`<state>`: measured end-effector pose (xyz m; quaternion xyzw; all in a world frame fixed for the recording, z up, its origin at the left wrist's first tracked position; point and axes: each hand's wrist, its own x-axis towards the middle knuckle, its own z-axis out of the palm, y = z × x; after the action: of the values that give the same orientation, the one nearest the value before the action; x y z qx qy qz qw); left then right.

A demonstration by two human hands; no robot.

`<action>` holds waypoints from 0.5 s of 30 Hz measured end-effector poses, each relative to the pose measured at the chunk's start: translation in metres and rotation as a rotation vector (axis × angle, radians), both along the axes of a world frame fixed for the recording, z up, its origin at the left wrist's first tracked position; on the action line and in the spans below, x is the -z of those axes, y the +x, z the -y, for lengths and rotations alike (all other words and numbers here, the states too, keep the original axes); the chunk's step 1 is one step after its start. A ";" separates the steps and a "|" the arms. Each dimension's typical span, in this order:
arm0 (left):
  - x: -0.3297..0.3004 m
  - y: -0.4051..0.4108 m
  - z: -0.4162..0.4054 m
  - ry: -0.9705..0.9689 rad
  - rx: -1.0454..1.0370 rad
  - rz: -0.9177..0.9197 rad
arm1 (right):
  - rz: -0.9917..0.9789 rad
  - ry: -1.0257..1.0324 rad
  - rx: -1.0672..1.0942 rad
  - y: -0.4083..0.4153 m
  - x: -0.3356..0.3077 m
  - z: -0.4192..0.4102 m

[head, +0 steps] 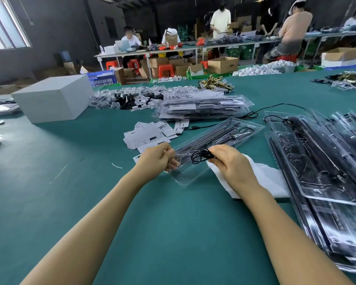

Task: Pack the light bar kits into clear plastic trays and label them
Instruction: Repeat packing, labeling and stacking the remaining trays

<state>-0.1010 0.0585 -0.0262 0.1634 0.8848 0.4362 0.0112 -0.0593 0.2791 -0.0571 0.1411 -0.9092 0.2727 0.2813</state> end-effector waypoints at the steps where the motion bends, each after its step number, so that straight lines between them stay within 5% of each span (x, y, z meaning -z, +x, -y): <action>1: 0.000 0.000 0.000 -0.007 0.003 -0.001 | 0.008 0.016 0.000 0.000 0.001 0.001; 10: 0.001 0.001 0.000 -0.001 0.015 0.010 | 0.069 0.238 0.055 -0.004 0.005 0.014; 15: 0.011 0.012 0.002 -0.129 0.020 -0.168 | 0.200 0.304 0.070 -0.007 0.002 0.017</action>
<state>-0.0885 0.0569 -0.0368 0.2071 0.9073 0.3628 -0.0483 -0.0659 0.2617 -0.0589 0.1226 -0.9677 0.1349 0.1743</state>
